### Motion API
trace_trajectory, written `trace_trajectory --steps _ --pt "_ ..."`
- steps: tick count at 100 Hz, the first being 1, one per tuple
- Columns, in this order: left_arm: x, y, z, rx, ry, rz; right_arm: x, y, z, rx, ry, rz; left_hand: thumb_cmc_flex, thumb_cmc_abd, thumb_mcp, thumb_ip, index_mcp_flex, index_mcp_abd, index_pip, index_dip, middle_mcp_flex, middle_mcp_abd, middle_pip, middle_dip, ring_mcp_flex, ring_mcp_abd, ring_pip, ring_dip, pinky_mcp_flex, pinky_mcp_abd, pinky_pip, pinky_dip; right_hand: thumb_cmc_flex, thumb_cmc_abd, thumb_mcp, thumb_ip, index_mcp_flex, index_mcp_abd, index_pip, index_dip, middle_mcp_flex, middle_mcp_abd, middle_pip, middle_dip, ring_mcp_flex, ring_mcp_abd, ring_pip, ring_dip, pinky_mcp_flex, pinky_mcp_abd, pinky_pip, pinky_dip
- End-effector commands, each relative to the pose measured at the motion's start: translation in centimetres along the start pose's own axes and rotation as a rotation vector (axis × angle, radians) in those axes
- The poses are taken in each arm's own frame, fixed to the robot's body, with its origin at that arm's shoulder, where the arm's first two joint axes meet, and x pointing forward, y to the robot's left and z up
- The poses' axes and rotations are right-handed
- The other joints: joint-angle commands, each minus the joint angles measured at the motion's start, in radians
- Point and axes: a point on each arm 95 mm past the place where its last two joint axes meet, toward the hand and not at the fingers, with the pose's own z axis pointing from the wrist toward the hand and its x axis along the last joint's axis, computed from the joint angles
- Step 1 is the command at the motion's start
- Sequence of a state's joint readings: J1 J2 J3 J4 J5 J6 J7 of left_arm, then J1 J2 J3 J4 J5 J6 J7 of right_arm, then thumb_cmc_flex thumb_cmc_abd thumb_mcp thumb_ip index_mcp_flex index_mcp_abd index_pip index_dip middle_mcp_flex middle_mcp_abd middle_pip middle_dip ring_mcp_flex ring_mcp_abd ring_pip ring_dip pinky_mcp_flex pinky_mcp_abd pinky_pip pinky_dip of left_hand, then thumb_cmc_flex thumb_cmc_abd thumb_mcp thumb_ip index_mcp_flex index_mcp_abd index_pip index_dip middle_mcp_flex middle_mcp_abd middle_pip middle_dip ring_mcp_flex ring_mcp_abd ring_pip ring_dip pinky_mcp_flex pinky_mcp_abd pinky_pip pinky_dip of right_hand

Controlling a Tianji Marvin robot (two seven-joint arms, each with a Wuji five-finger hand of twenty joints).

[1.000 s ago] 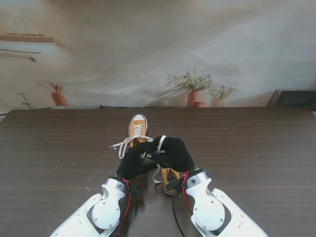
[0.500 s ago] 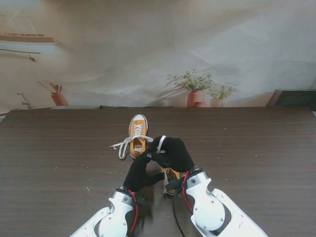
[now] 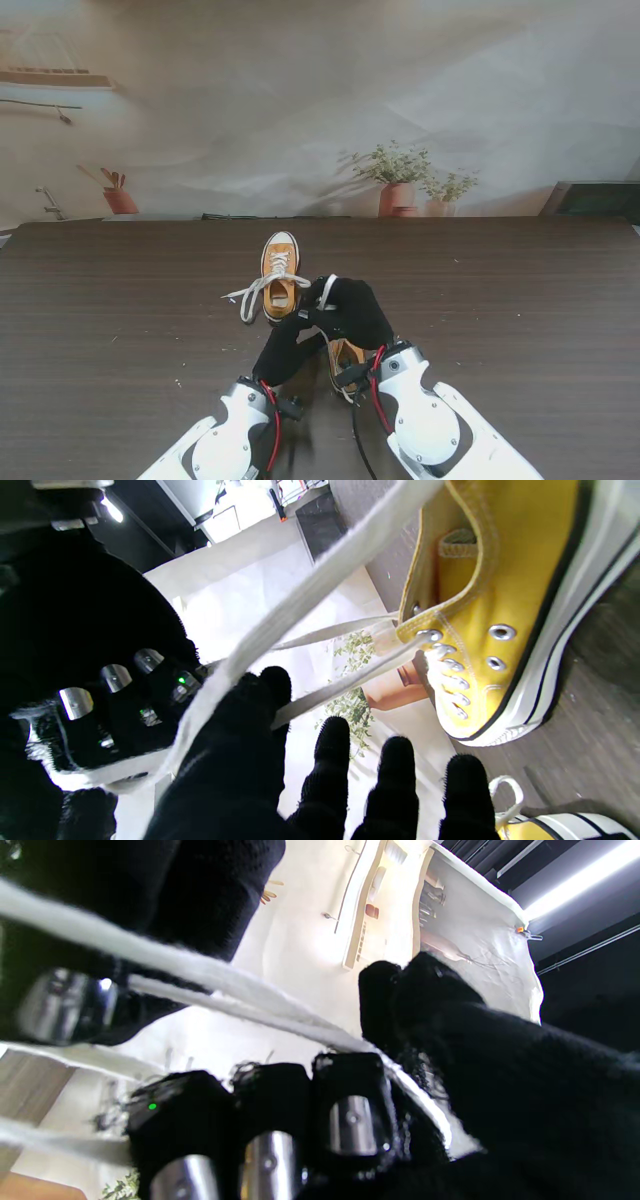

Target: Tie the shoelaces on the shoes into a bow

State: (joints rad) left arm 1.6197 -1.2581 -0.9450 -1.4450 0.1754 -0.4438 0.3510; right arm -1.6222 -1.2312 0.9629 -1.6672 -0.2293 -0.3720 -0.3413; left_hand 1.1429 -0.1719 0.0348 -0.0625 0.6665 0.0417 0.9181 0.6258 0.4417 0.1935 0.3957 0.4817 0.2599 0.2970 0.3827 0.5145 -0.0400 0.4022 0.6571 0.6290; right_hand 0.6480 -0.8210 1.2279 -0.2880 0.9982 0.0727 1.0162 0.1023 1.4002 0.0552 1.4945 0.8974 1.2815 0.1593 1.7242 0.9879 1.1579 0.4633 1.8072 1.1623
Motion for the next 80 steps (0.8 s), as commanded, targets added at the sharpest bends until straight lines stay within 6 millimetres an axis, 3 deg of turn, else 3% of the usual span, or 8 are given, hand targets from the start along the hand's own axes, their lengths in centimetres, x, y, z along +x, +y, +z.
trace_trajectory --steps 1,21,34,43,48,54,65,80 --pt "0.1 -0.9 -0.1 -0.041 0.009 0.024 -0.1 0.2 -0.1 0.021 -0.010 -0.002 0.063 0.066 -0.042 0.023 -0.039 -0.012 0.054 0.076 -0.046 0.008 0.011 0.043 -0.045 -0.034 -0.028 -0.009 -0.025 -0.042 -0.050 0.024 -0.016 0.002 0.021 -0.004 -0.034 0.006 0.009 -0.019 0.051 0.044 0.028 -0.009 0.023 -0.028 0.088 -0.010 0.029 -0.004 0.287 -0.006" --pt "0.3 -2.7 -0.3 -0.135 -0.008 0.043 -0.4 1.0 0.2 0.051 -0.065 0.081 0.038 0.098 -0.047 0.028 -0.075 0.016 0.080 0.191 -0.055 0.029 0.010 0.122 -0.064 -0.047 -0.086 -0.001 0.025 -0.046 -0.291 0.104 -0.016 0.011 0.014 -0.005 -0.037 0.004 0.007 -0.019 0.051 0.043 0.026 -0.009 0.023 -0.022 0.087 -0.012 0.028 0.002 0.287 -0.008" --pt "0.5 -3.3 0.1 -0.123 -0.047 0.042 -1.2 2.0 0.5 0.081 -0.099 0.115 -0.054 0.048 0.044 0.070 -0.025 0.084 0.151 0.282 0.007 0.060 0.063 0.196 -0.018 -0.017 -0.045 0.045 0.105 -0.019 -0.388 0.199 -0.020 0.019 0.006 -0.005 -0.040 -0.004 0.006 -0.017 0.051 0.043 0.026 -0.009 0.023 -0.020 0.086 -0.013 0.028 0.004 0.287 -0.011" --pt "0.6 -3.6 0.7 -0.119 -0.072 0.071 -2.0 3.0 0.7 0.119 -0.114 0.167 -0.118 0.028 0.088 0.112 0.015 0.096 0.180 0.311 0.036 0.064 0.093 0.217 -0.002 -0.009 -0.008 0.059 0.129 -0.011 -0.386 0.220 -0.019 0.020 0.003 -0.004 -0.039 -0.005 0.007 -0.015 0.051 0.041 0.025 -0.009 0.023 -0.015 0.086 -0.015 0.027 0.006 0.287 -0.012" --pt "0.6 -3.7 1.1 -0.125 -0.090 0.076 -2.4 3.6 0.8 0.145 -0.119 0.195 -0.130 0.025 0.095 0.117 0.021 0.098 0.184 0.315 0.040 0.064 0.096 0.218 -0.002 -0.005 -0.004 0.058 0.131 -0.010 -0.387 0.222 -0.019 0.017 0.004 -0.003 -0.037 -0.005 0.008 -0.014 0.052 0.046 0.028 -0.007 0.022 -0.009 0.089 -0.014 0.026 0.012 0.287 -0.010" --pt "0.7 -3.9 1.5 -0.153 -0.103 0.075 -2.8 4.4 0.9 0.168 -0.122 0.210 -0.136 0.032 0.094 0.115 0.012 0.090 0.175 0.310 0.027 0.057 0.086 0.213 -0.015 -0.010 -0.008 0.053 0.123 -0.020 -0.391 0.222 -0.022 0.018 0.005 -0.003 -0.036 -0.002 0.007 -0.015 0.052 0.048 0.031 -0.005 0.021 -0.005 0.091 -0.012 0.025 0.016 0.287 -0.007" --pt "0.9 -4.0 2.5 -0.171 -0.109 0.074 -3.1 5.4 0.9 0.213 -0.120 0.271 -0.088 0.069 0.034 0.072 -0.015 0.074 0.142 0.296 0.009 0.048 0.054 0.178 -0.032 -0.015 -0.029 0.024 0.106 -0.030 -0.400 0.228 -0.023 0.019 0.006 -0.003 -0.036 -0.003 0.005 -0.016 0.051 0.049 0.034 -0.004 0.021 -0.002 0.092 -0.011 0.024 0.023 0.287 -0.001" --pt "1.4 -3.5 3.7 -0.182 -0.118 0.073 -3.3 6.4 1.1 0.252 -0.124 0.361 -0.048 0.117 -0.028 0.046 -0.049 0.066 0.133 0.292 0.000 0.045 0.037 0.156 -0.035 -0.012 -0.043 0.015 0.103 -0.031 -0.402 0.230 -0.026 0.029 0.001 -0.005 -0.040 -0.007 0.004 -0.016 0.051 0.048 0.033 -0.004 0.022 -0.003 0.088 -0.012 0.025 0.025 0.287 0.000"
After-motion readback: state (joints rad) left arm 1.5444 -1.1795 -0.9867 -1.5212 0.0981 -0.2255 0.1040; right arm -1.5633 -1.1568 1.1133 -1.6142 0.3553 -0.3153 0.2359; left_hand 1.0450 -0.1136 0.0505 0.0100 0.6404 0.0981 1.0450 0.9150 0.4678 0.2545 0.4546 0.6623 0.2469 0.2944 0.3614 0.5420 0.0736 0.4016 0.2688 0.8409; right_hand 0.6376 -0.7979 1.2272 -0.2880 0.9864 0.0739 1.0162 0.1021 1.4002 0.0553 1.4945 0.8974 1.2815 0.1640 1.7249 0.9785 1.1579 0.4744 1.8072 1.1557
